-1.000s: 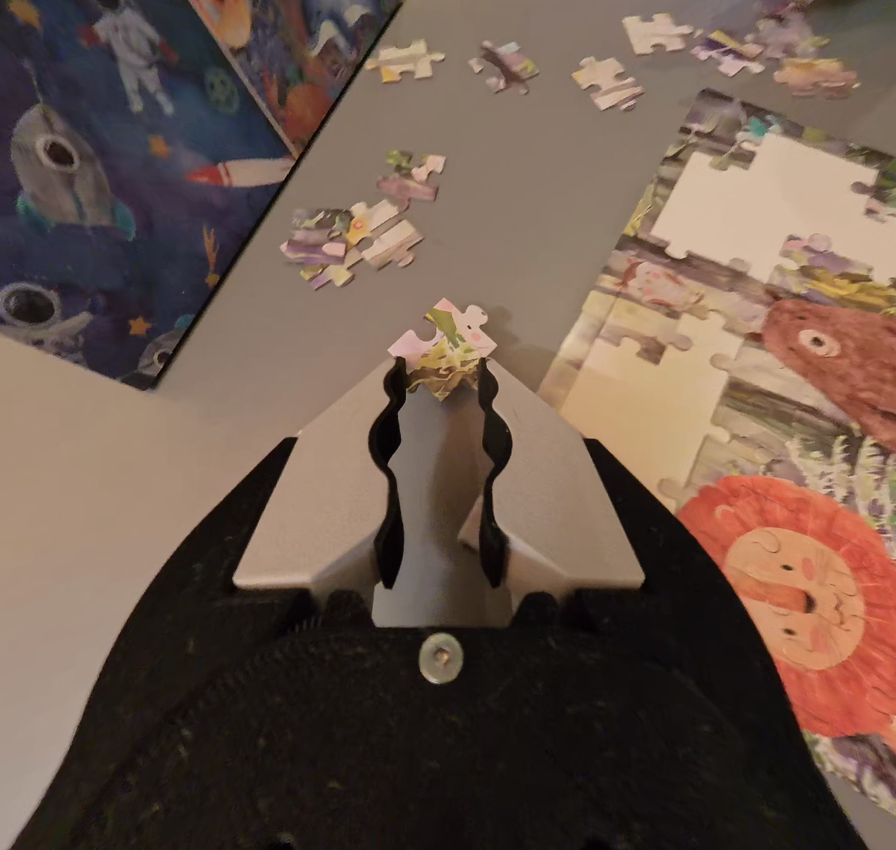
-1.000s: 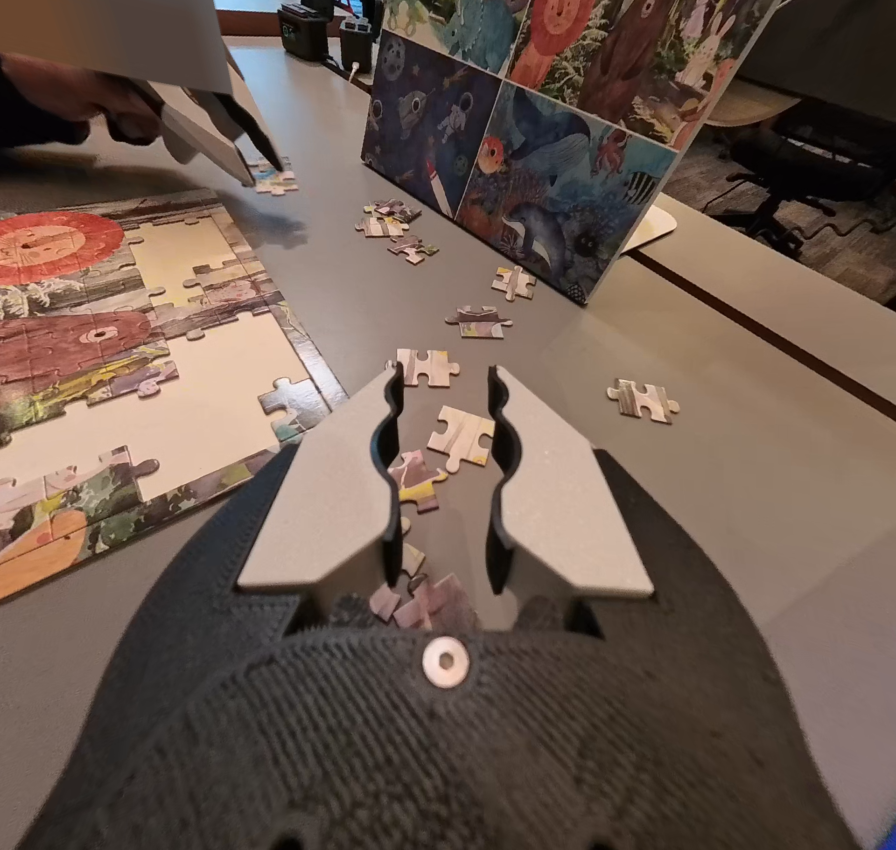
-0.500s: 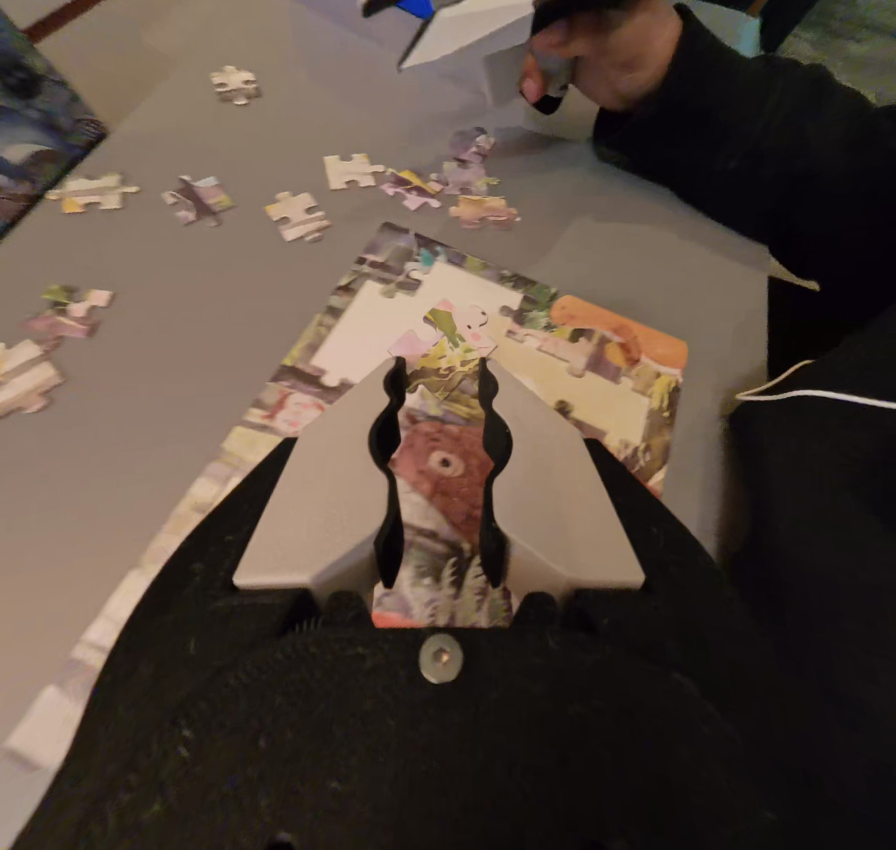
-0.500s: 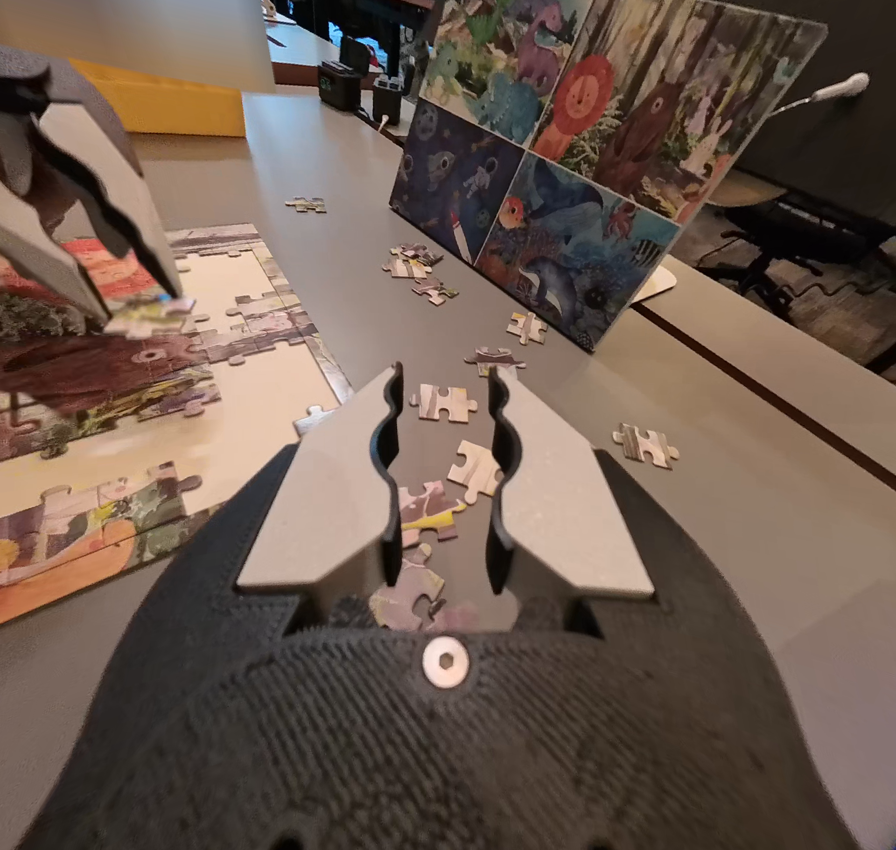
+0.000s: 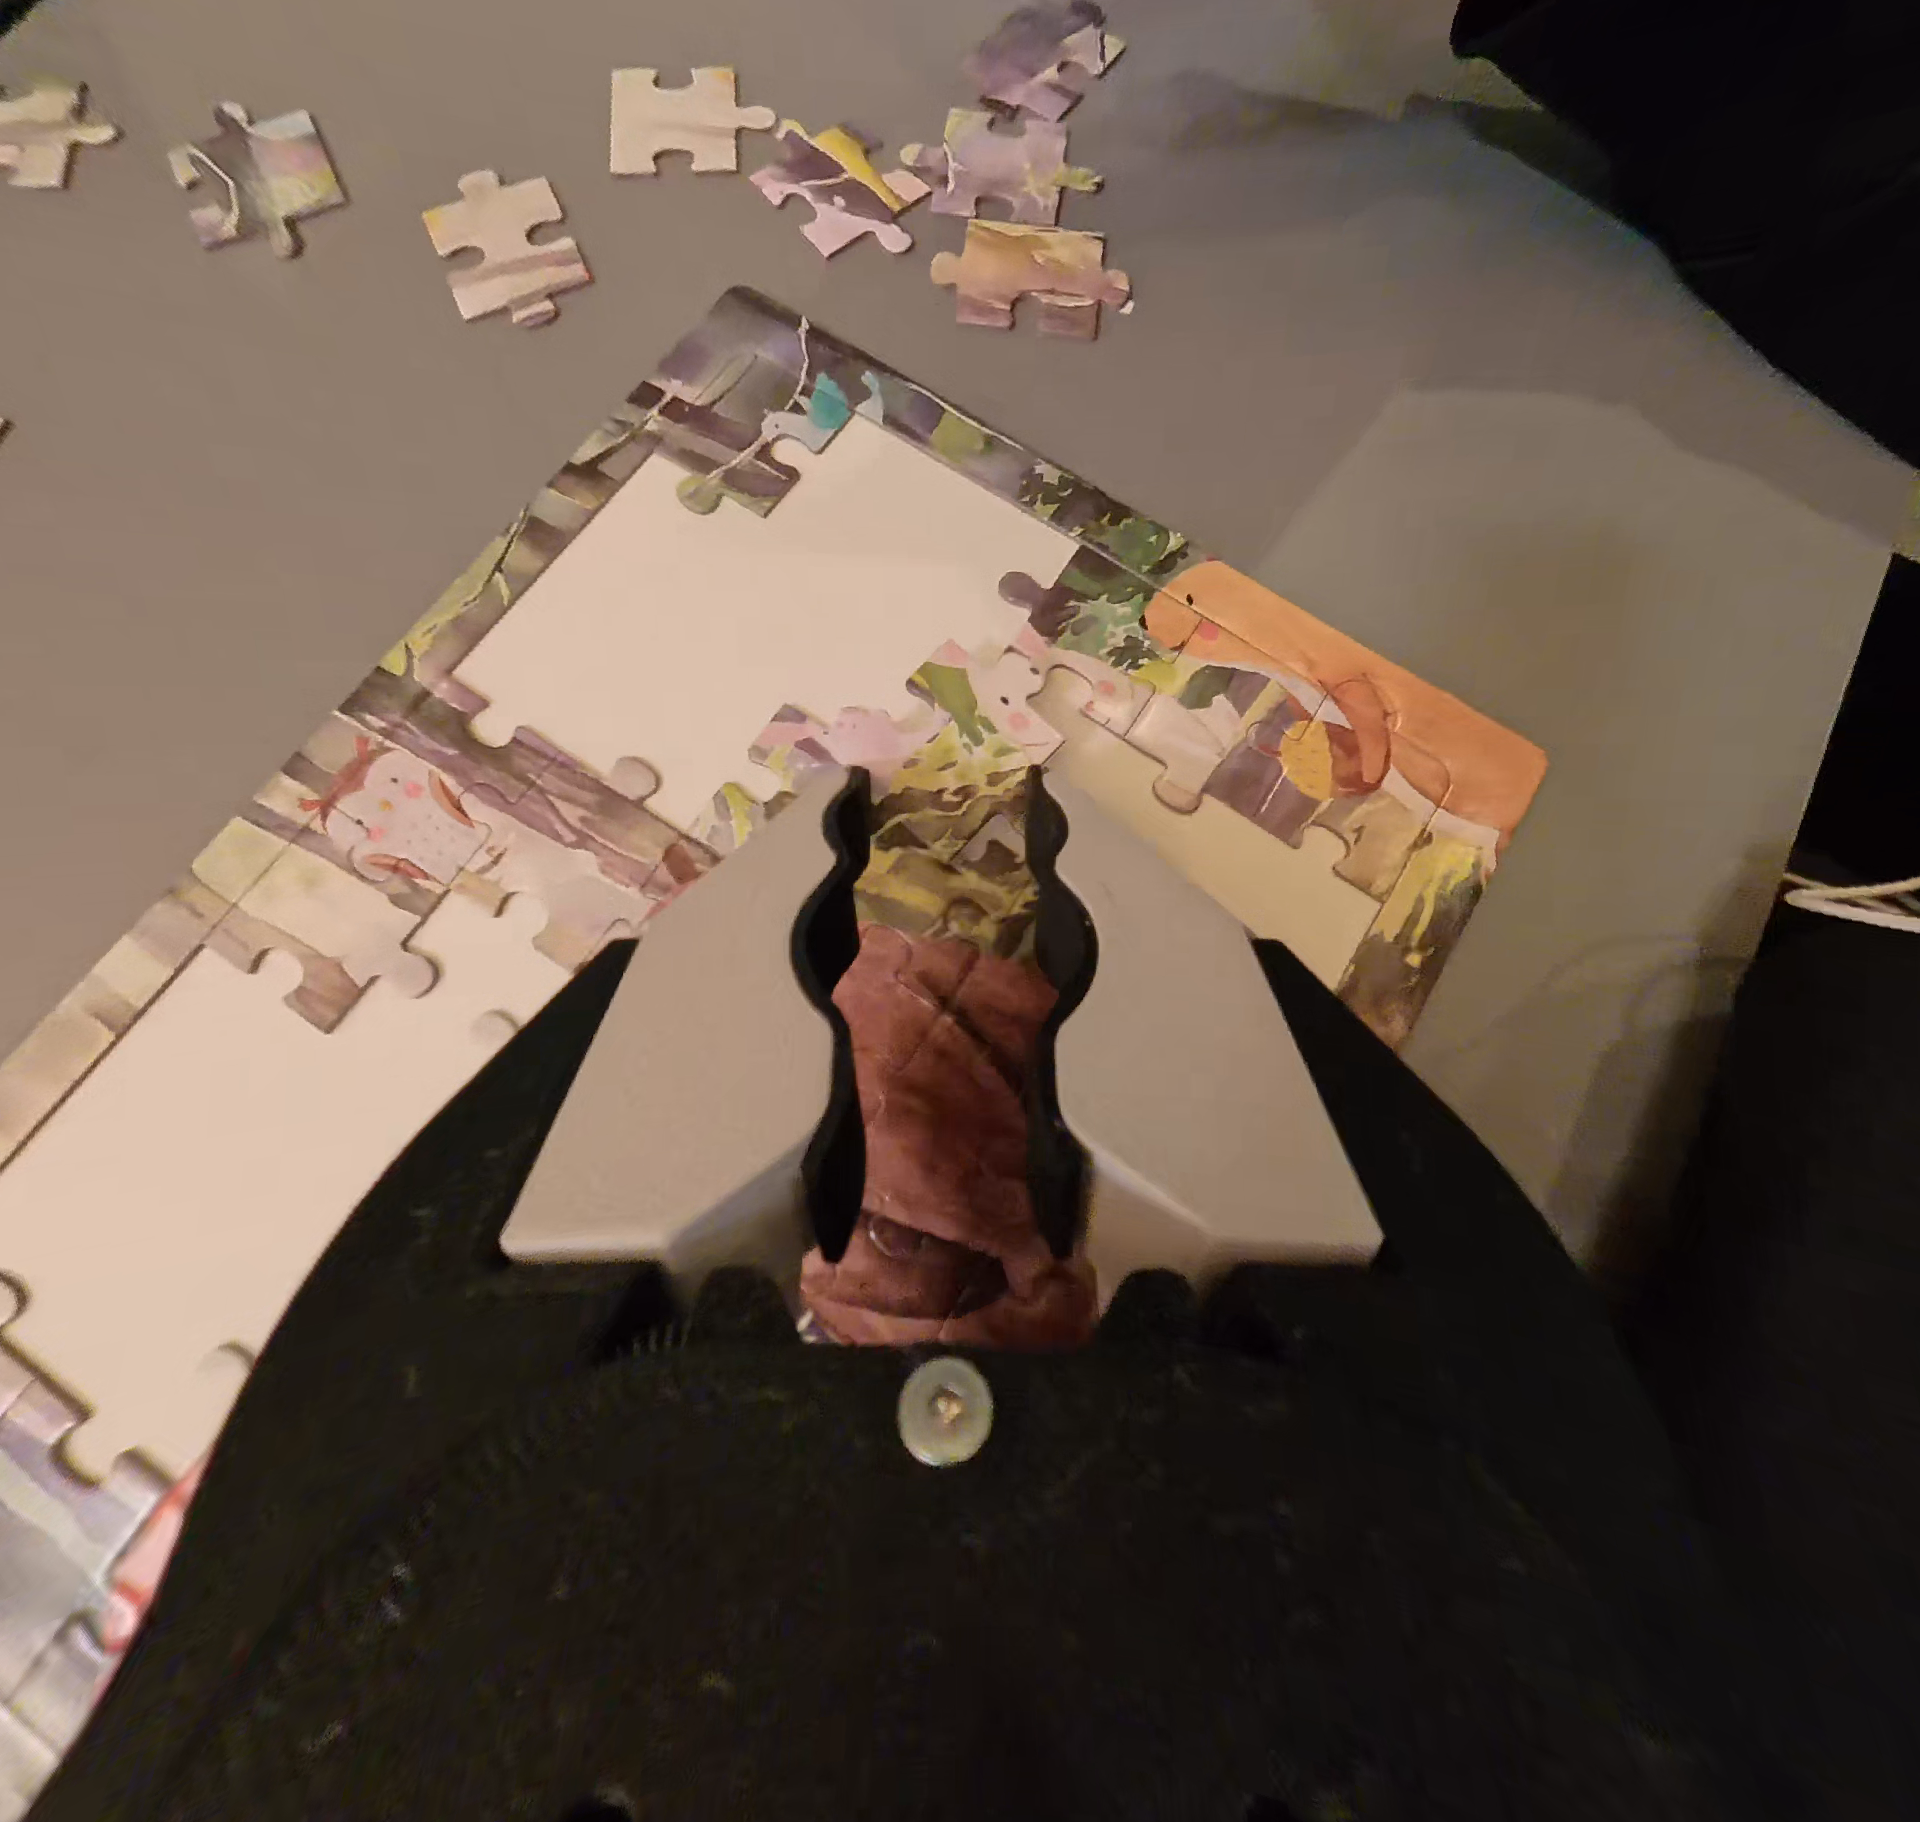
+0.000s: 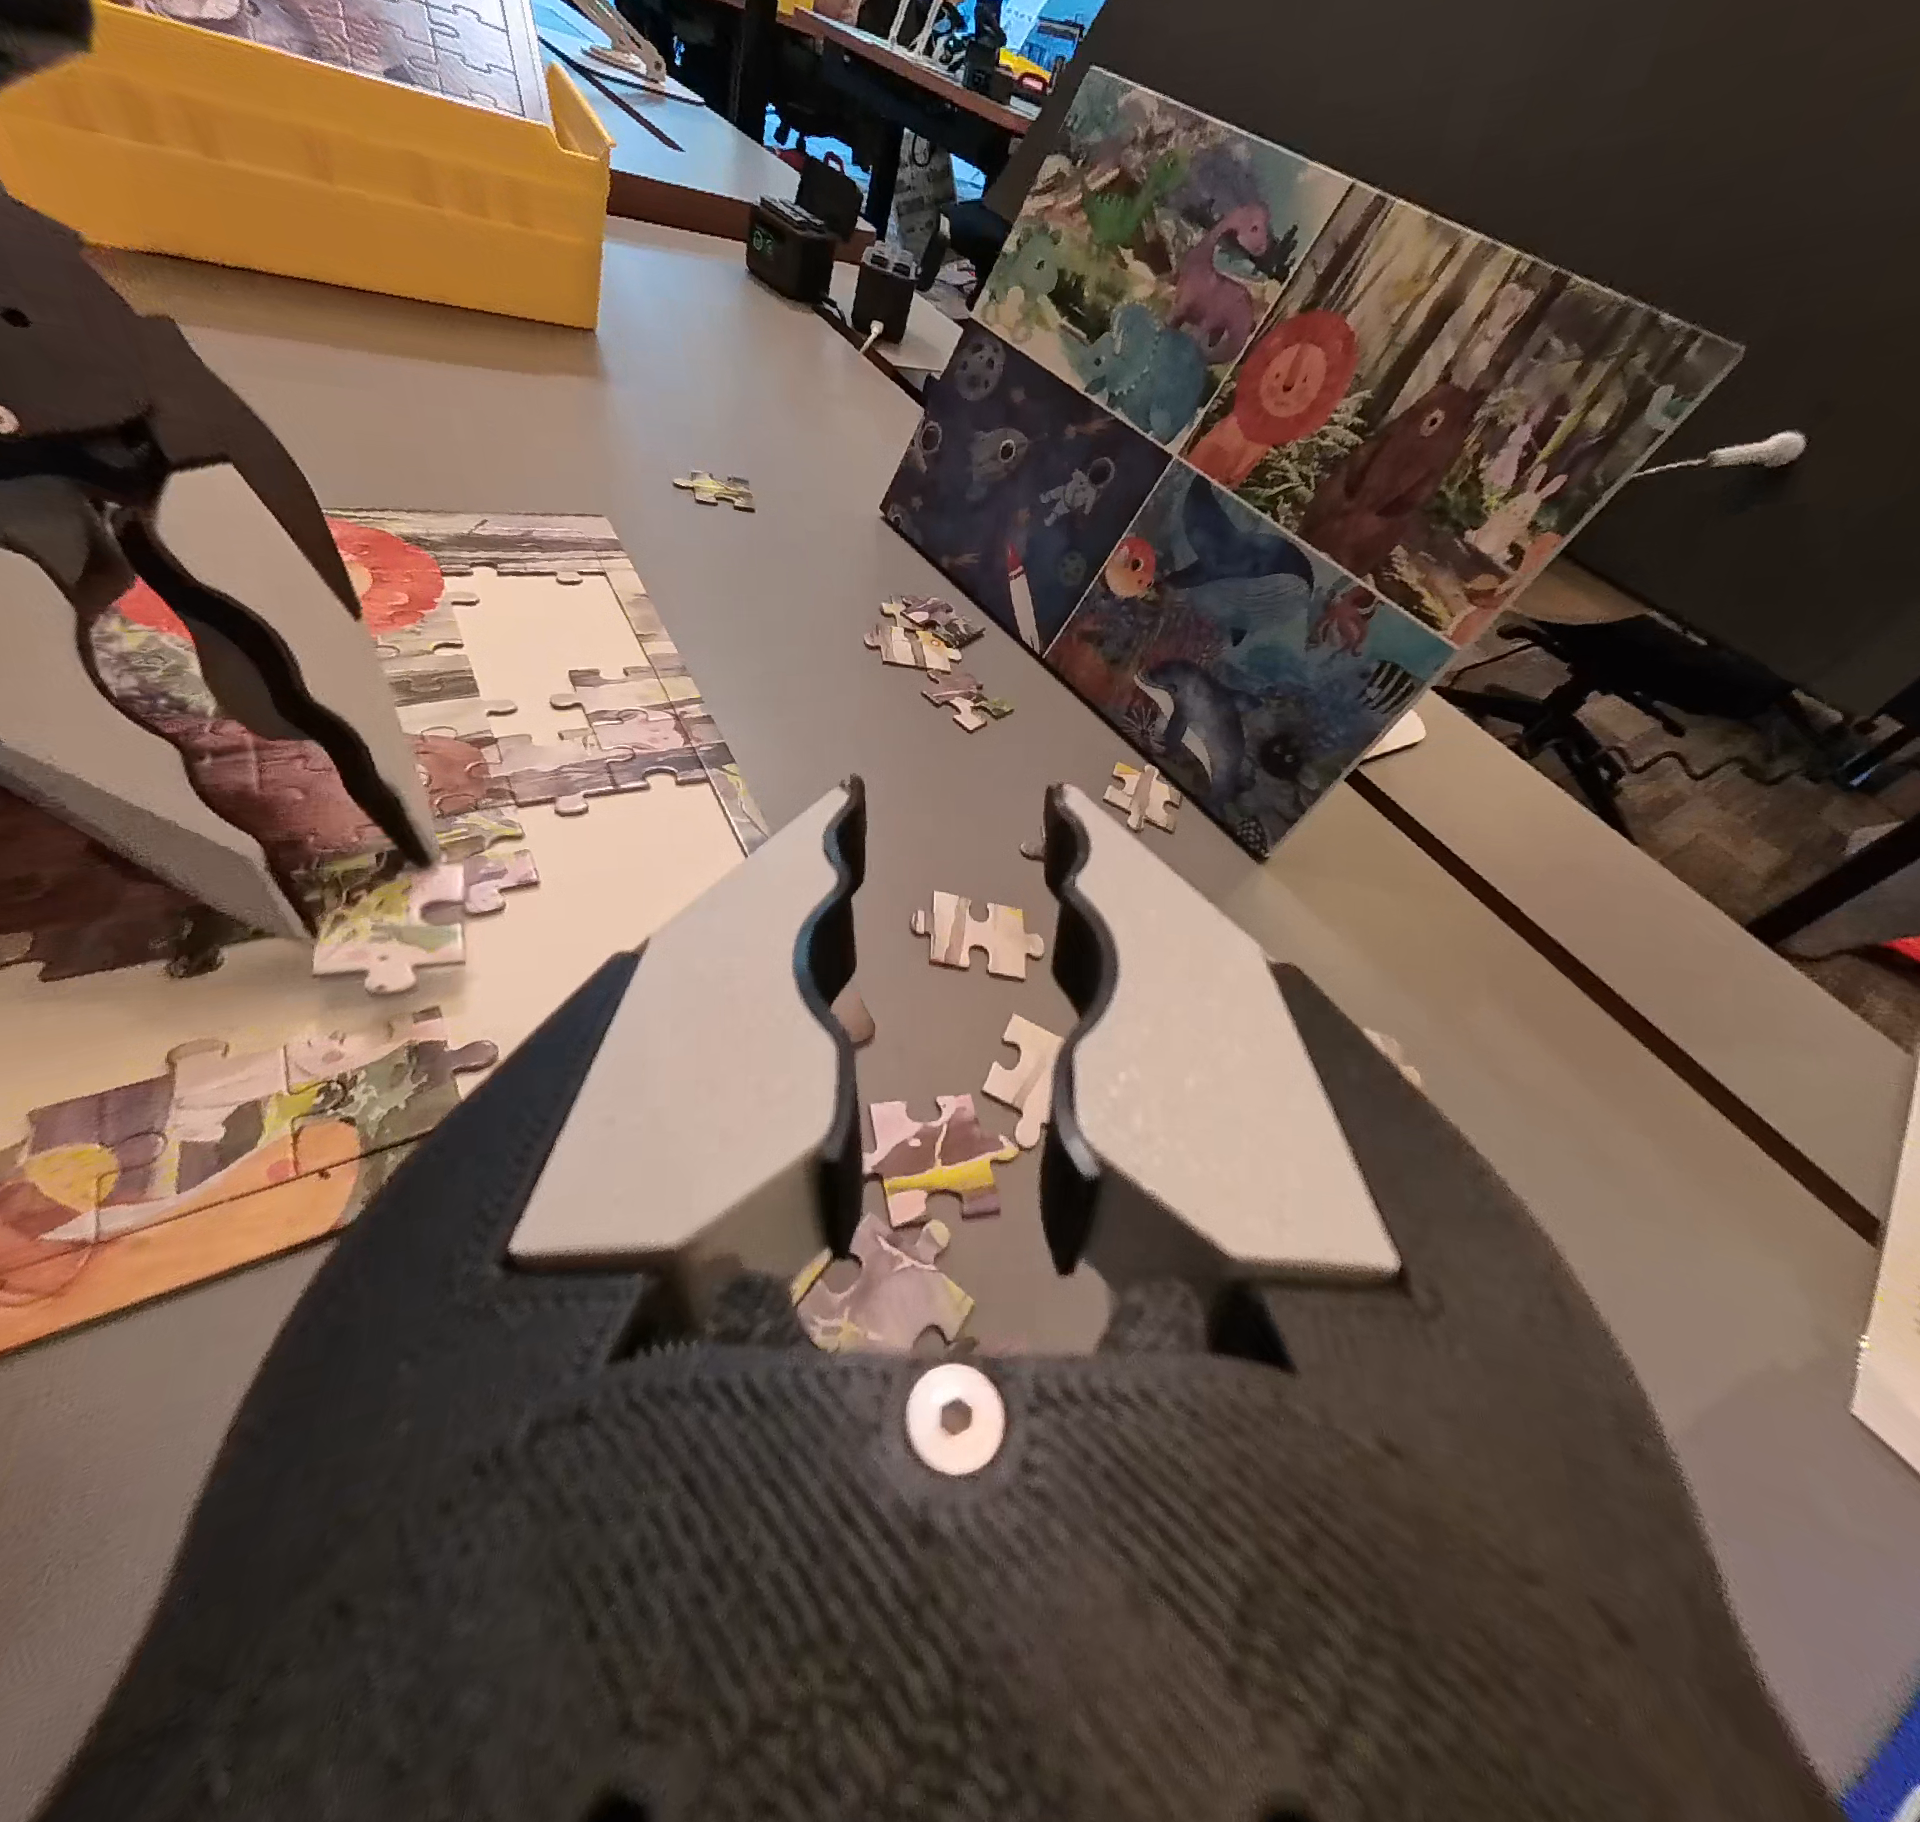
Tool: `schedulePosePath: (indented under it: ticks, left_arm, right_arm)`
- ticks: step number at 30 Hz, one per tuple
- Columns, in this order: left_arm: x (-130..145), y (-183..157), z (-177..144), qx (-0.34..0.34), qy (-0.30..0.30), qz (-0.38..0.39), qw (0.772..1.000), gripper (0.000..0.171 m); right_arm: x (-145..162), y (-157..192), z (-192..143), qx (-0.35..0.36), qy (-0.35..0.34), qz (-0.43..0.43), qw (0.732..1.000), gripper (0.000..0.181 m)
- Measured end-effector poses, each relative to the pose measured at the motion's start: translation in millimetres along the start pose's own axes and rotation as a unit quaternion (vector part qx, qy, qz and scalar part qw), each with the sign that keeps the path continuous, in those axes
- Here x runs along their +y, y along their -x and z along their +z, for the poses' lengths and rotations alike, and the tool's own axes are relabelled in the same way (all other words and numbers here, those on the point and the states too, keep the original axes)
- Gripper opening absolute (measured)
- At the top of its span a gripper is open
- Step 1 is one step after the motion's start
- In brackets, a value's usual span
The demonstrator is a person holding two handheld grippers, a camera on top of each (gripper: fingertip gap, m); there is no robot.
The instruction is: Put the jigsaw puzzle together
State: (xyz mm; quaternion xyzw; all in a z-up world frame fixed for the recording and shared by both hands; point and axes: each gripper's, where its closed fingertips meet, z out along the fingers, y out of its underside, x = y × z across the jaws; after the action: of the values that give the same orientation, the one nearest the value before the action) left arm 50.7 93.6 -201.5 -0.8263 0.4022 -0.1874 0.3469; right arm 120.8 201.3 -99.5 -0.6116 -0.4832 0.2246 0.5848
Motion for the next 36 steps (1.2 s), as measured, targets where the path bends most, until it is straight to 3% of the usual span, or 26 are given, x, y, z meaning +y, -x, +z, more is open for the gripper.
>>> schedulePosePath:
  ticks: [15, 20, 22, 24, 29, 31, 36]
  left_arm:
    - [2.5, -14.1, 1.0, 0.011, 0.023, 0.005, 1.0, 0.03]
    - [-2.9, 12.6, -9.7, -0.03, 0.006, 0.025, 0.999, 0.033]
    - [-11.6, 22.9, -17.3, 0.004, -0.022, 0.004, 1.0, 0.03]
    - [-21.7, 23.7, -22.9, 0.079, -0.048, -0.028, 0.995, 0.028]
    - [-31.5, -5.5, -23.6, 0.257, -0.053, -0.014, 0.965, 0.032]
    - [-24.7, -10.2, -13.7, 0.265, -0.032, 0.007, 0.964, 0.031]
    - [-9.6, -18.9, 0.2, 0.261, 0.002, 0.048, 0.964, 0.036]
  right_arm:
    - [0.0, 1.8, 0.6, 0.003, 0.006, -0.013, 1.0, 0.032]
    - [0.5, 9.5, 2.4, -0.015, 0.009, -0.008, 1.0, 0.033]
    - [3.9, 22.9, 5.1, -0.054, 0.018, 0.008, 0.998, 0.034]
    - [6.3, 46.9, 7.9, -0.112, 0.025, 0.024, 0.993, 0.034]
    - [17.7, 130.7, -0.5, -0.287, 0.053, 0.036, 0.956, 0.034]
    - [30.6, 147.1, 0.0, -0.304, 0.085, 0.032, 0.948, 0.032]
    - [52.9, 145.2, 8.3, -0.278, 0.137, 0.004, 0.951, 0.034]
